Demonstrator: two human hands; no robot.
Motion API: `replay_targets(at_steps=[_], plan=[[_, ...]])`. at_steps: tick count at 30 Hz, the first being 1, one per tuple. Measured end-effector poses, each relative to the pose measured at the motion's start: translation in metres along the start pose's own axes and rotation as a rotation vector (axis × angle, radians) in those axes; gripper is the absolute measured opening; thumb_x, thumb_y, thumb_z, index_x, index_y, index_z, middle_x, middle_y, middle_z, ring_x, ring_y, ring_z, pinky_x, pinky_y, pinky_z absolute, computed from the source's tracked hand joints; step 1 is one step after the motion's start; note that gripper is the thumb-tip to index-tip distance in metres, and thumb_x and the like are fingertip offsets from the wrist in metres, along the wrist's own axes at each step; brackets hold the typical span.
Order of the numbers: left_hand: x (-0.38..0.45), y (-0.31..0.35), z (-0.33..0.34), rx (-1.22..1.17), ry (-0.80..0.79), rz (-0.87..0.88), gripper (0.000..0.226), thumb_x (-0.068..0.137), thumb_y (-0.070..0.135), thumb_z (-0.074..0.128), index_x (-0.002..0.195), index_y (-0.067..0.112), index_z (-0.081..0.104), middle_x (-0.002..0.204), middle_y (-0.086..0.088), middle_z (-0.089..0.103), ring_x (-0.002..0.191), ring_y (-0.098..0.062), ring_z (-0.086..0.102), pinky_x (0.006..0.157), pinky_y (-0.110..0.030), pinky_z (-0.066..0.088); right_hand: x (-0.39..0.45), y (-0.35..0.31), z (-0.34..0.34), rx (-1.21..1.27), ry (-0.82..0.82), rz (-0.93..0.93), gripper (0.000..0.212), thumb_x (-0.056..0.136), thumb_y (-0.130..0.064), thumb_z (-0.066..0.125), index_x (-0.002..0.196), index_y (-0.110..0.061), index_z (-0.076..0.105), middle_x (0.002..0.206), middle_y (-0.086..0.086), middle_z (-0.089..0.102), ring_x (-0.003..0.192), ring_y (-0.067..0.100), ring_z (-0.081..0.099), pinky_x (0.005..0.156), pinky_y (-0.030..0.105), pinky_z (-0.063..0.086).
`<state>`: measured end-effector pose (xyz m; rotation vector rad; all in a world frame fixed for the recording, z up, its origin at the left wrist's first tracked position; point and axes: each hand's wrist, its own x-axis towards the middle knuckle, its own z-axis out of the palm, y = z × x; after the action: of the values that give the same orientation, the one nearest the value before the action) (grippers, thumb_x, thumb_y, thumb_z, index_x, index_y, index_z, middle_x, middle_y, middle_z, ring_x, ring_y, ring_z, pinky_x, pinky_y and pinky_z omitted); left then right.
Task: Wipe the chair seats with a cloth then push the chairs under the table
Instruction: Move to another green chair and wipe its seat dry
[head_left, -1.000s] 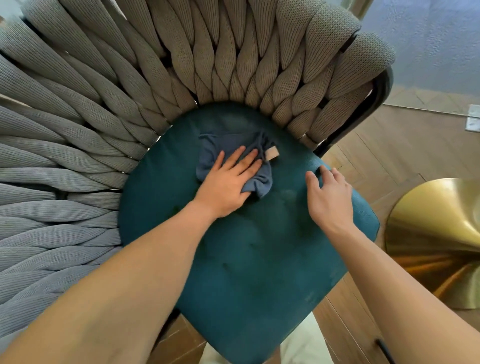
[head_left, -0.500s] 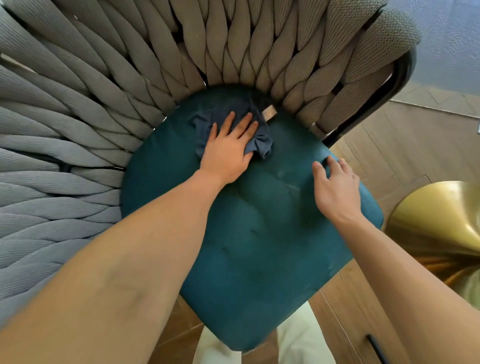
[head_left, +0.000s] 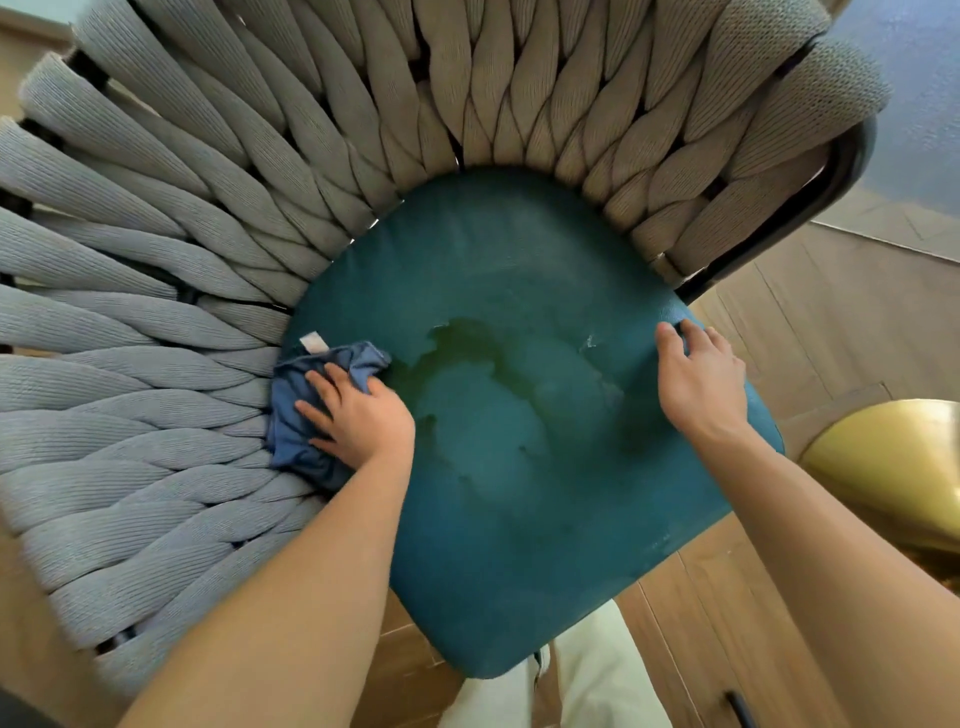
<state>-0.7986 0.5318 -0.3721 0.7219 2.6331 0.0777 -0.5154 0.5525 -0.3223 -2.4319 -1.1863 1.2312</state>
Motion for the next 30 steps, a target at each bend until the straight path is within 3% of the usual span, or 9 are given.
replay_targets(at_steps=[3, 7, 9, 12, 17, 20, 24, 27, 30], plan=[[-0.001, 0.037, 0.013, -0.093, 0.022, -0.06, 0.056, 0.101, 0.039, 0.031, 0.154, 0.023, 0.02, 0.163, 0.003, 0.008, 0.149, -0.034, 0.002, 0.115, -0.062, 0.009, 0.0, 0.0, 0.003, -0.009, 0.012, 0.002, 0.048, 0.103, -0.037, 0.028, 0.136, -0.009, 0.047, 0.144, 0.015, 0.041, 0.134, 0.036, 0.029, 0.111, 0.04, 0.02], [-0.015, -0.01, 0.02, 0.204, 0.017, 0.528, 0.061, 0.097, 0.034, 0.043, 0.153, 0.021, 0.024, 0.162, 0.0, 0.016, 0.149, -0.031, 0.011, 0.117, -0.055, 0.015, -0.002, 0.0, 0.003, -0.025, 0.002, -0.006, 0.049, 0.103, -0.038, 0.026, 0.141, -0.012, 0.044, 0.148, 0.015, 0.038, 0.137, 0.035, 0.027, 0.112, 0.04, 0.019], [-0.013, -0.058, 0.012, 0.268, 0.038, 0.663, 0.062, 0.093, 0.029, 0.052, 0.151, 0.019, 0.031, 0.159, -0.003, 0.026, 0.147, -0.028, 0.02, 0.116, -0.051, 0.024, -0.001, 0.0, 0.0, -0.026, -0.014, -0.001, 0.05, 0.103, -0.039, 0.024, 0.142, -0.014, 0.043, 0.149, 0.015, 0.037, 0.137, 0.035, 0.027, 0.112, 0.04, 0.02], [-0.007, -0.091, 0.003, 0.219, 0.079, 0.383, 0.059, 0.094, 0.03, 0.051, 0.15, 0.019, 0.034, 0.159, -0.002, 0.028, 0.146, -0.027, 0.023, 0.112, -0.051, 0.028, -0.002, -0.001, -0.002, -0.018, -0.034, 0.007, 0.051, 0.103, -0.04, 0.024, 0.142, -0.014, 0.043, 0.147, 0.014, 0.039, 0.137, 0.036, 0.027, 0.111, 0.042, 0.022], [-0.007, -0.016, 0.019, -0.072, 0.088, 0.009, 0.059, 0.098, 0.036, 0.042, 0.152, 0.016, 0.029, 0.162, -0.005, 0.017, 0.148, -0.033, 0.011, 0.116, -0.055, 0.012, 0.0, 0.002, -0.001, -0.028, -0.043, 0.0, 0.051, 0.103, -0.041, 0.024, 0.143, -0.015, 0.041, 0.15, 0.013, 0.036, 0.139, 0.036, 0.025, 0.113, 0.042, 0.019], [-0.022, 0.003, 0.032, 0.118, 0.064, 0.298, 0.06, 0.098, 0.036, 0.04, 0.153, 0.02, 0.025, 0.163, -0.001, 0.014, 0.149, -0.032, 0.009, 0.116, -0.056, 0.01, 0.001, 0.003, 0.001, -0.035, -0.038, 0.003, 0.051, 0.103, -0.041, 0.024, 0.142, -0.015, 0.042, 0.151, 0.012, 0.035, 0.138, 0.036, 0.024, 0.113, 0.041, 0.018], [-0.051, -0.049, 0.03, 0.33, -0.009, 0.72, 0.064, 0.095, 0.036, 0.043, 0.153, 0.02, 0.023, 0.162, -0.002, 0.017, 0.15, -0.028, 0.011, 0.119, -0.052, 0.015, -0.001, 0.001, 0.002, -0.038, -0.032, -0.002, 0.052, 0.103, -0.042, 0.023, 0.144, -0.016, 0.04, 0.153, 0.011, 0.033, 0.141, 0.035, 0.023, 0.115, 0.041, 0.016], [-0.044, -0.079, 0.015, 0.31, 0.013, 0.575, 0.059, 0.092, 0.034, 0.045, 0.149, 0.019, 0.036, 0.158, -0.004, 0.03, 0.146, -0.028, 0.023, 0.112, -0.054, 0.03, -0.001, -0.001, -0.003, -0.049, -0.053, -0.003, 0.052, 0.103, -0.04, 0.021, 0.145, -0.016, 0.04, 0.154, 0.013, 0.034, 0.142, 0.032, 0.023, 0.115, 0.041, 0.017], [-0.016, -0.052, 0.012, 0.237, 0.049, 0.38, 0.059, 0.095, 0.035, 0.046, 0.151, 0.021, 0.031, 0.161, -0.001, 0.022, 0.147, -0.03, 0.017, 0.114, -0.054, 0.022, -0.001, -0.003, -0.008, -0.074, -0.07, -0.026, 0.05, 0.105, -0.035, 0.02, 0.14, -0.012, 0.045, 0.147, 0.016, 0.04, 0.139, 0.031, 0.028, 0.112, 0.039, 0.02]])
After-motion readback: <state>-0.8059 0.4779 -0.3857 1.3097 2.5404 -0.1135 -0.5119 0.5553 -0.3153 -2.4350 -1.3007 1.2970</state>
